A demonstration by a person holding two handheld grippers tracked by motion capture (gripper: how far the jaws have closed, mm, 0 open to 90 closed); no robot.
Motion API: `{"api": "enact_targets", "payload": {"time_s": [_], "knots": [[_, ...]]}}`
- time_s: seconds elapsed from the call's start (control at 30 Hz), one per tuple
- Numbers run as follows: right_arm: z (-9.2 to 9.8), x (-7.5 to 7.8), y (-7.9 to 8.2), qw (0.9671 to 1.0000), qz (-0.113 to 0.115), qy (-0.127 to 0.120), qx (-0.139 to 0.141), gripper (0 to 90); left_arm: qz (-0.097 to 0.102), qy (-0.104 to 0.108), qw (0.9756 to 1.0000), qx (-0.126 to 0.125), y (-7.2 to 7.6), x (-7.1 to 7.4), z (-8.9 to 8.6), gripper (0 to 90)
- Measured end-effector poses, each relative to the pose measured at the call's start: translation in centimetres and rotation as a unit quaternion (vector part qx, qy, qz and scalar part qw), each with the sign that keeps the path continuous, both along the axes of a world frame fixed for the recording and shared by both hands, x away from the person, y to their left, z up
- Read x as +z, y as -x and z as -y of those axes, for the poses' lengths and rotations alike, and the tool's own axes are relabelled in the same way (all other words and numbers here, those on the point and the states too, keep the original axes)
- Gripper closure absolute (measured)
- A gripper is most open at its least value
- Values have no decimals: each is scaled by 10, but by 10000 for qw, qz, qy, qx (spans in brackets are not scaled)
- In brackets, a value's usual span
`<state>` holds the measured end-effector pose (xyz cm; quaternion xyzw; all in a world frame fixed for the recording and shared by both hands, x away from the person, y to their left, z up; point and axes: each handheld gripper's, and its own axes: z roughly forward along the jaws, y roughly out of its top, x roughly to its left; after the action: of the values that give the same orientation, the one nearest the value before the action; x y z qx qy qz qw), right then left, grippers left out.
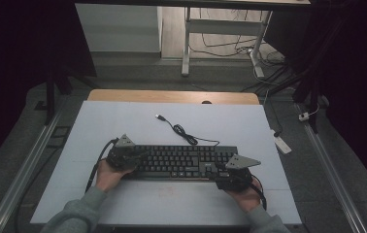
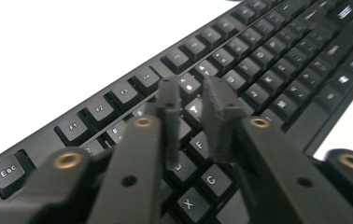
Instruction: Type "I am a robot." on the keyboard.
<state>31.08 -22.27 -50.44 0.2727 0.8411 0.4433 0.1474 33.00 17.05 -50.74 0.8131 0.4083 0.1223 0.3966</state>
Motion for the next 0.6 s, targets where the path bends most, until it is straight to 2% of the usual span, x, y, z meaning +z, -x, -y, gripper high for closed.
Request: {"api": "enact_targets", "payload": {"time_s": [0.03, 0.1, 0.23, 0.3, 0.6], "knots": [[0, 0, 0, 10000, 0, 0, 0, 465, -8, 49, 10000, -1, 1, 1, 0, 699], [0, 0, 0, 10000, 5, -1, 2, 465, 15, 91, 10000, -18, 4, 4, 0, 604], [0, 1, 0, 10000, 7, -5, 3, 464, 43, 178, 9998, -74, 11, 10, -1, 536], [-1, 1, 0, 10000, 10, -16, 1, 464, 38, 191, 9997, -126, 15, 13, -1, 472], [-1, 1, 0, 10000, 18, -34, -10, 462, 109, 192, 9994, -284, 40, 21, -7, 386]]}}
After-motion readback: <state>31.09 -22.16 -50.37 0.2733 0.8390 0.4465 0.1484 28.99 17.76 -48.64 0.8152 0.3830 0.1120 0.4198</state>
